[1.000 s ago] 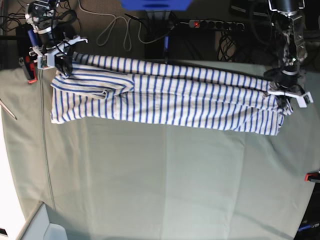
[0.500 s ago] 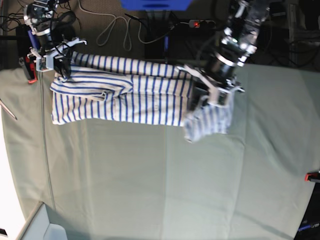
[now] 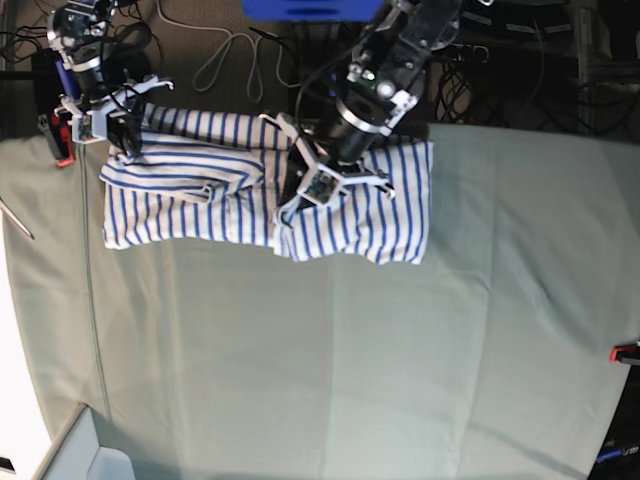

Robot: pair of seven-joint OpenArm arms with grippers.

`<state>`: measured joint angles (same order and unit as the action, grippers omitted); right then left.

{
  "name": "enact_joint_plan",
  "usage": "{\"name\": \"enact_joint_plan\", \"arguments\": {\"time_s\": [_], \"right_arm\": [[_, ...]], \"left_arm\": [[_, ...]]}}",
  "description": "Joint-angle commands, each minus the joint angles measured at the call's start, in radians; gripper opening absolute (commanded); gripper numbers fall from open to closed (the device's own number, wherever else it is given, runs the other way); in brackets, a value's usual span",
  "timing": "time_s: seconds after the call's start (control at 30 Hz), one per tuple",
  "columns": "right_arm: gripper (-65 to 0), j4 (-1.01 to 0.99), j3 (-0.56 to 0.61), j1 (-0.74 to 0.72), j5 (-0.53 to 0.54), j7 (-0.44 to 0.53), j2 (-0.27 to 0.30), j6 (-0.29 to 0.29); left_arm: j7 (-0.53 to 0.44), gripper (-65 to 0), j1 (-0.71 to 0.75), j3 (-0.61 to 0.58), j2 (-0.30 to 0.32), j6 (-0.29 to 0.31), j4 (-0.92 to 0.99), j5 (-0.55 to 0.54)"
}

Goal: Layout the t-shirt on the table in an organized manner, then fold the t-shirt properly
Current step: 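Lift the strip end with the left gripper and fold it toward the right gripper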

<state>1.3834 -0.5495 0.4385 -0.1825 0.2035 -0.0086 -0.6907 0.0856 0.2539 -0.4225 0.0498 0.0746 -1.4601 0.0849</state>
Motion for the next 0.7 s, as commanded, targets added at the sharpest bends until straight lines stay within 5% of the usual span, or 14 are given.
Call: {"name": "enact_joint_plan", "arguments": {"time_s": [0.0, 0.13, 0.33, 0.67], "right_arm": [[-65.0, 0.017, -0.005, 0.004, 0.015, 0.026, 0.008, -0.007], [-65.0, 0.017, -0.005, 0.007, 0.013, 0.026, 0.014, -0.007], [-62.8, 0.017, -0.008, 0.010, 0.013, 0.026, 0.028, -0.007], [-37.4, 0.106, -0.065, 0.004, 0.016, 0.026, 0.011, -0.007]], "left_arm": [[-0.020, -64.5, 0.005, -0.003, -0.006, 0.008, 0.002, 0.005], [-0.013, -60.4, -0.023, -0.052, 0.003, 0.011, 0.051, 0.019], [-0.020, -32.8, -0.018, -0.155, 0.066, 0.001, 0.037, 0.011], [-0.020, -30.9, -0.009, -0.151, 0.097, 0.003, -0.115, -0.026]]}}
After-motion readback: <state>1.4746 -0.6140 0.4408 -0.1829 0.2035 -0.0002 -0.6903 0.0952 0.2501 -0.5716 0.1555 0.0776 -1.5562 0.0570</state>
